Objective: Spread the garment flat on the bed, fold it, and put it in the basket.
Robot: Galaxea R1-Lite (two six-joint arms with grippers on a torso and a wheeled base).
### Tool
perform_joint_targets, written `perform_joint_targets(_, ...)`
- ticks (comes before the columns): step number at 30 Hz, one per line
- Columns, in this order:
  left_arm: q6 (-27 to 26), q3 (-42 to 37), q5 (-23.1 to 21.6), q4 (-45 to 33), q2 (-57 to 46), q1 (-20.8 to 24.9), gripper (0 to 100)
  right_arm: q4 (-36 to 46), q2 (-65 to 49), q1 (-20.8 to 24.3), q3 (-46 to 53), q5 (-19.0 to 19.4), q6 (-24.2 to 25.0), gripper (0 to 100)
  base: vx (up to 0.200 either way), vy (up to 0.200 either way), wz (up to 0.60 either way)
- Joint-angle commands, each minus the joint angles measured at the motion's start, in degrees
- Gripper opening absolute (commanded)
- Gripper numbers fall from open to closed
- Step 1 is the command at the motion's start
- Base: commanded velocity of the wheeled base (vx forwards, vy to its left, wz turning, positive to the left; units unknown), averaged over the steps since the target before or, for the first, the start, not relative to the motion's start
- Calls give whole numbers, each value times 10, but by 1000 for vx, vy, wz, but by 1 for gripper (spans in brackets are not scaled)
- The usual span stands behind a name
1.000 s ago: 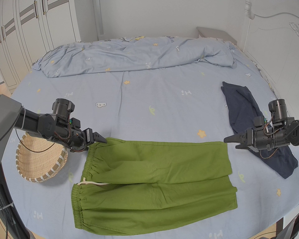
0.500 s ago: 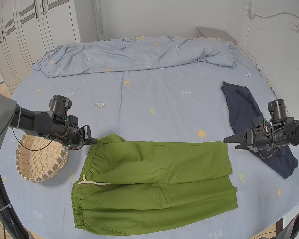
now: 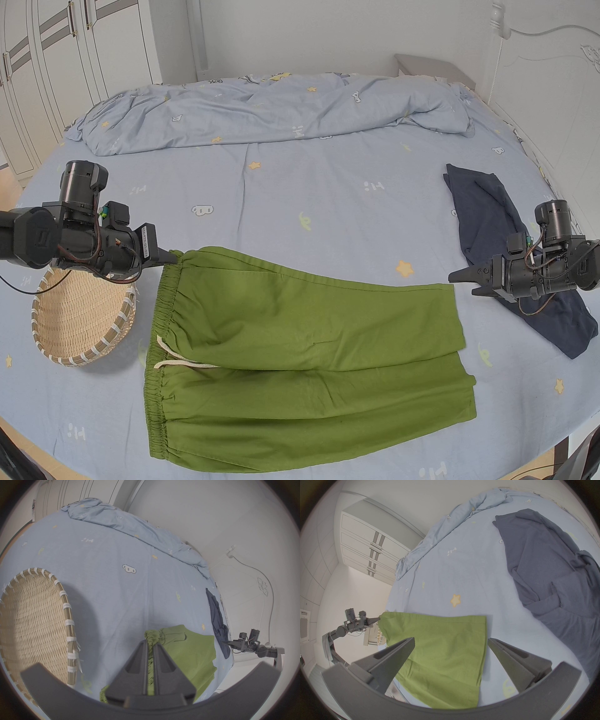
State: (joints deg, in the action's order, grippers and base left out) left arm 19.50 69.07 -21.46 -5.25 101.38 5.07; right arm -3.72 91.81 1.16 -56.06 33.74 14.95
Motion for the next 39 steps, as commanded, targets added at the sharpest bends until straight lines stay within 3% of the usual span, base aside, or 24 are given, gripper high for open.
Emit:
perform_joint_targets(1, 1, -10, 1, 1, -31, 2, 0, -20, 50, -12, -24, 1, 0, 100, 0, 0, 0)
perform_joint_targets(9, 2, -16, 1, 0, -66, -1, 0, -20, 137, -19, -111, 1, 0, 100, 0, 0, 0)
perform_joint_targets(21, 1, -32, 0, 0, -123, 3, 0, -30, 164, -8, -126, 4, 1, 100, 0, 0, 0)
perform_joint_targets(39, 1, -32, 1, 0, -126, 3, 0, -91, 129, 3, -85, 6, 16, 100, 0, 0, 0)
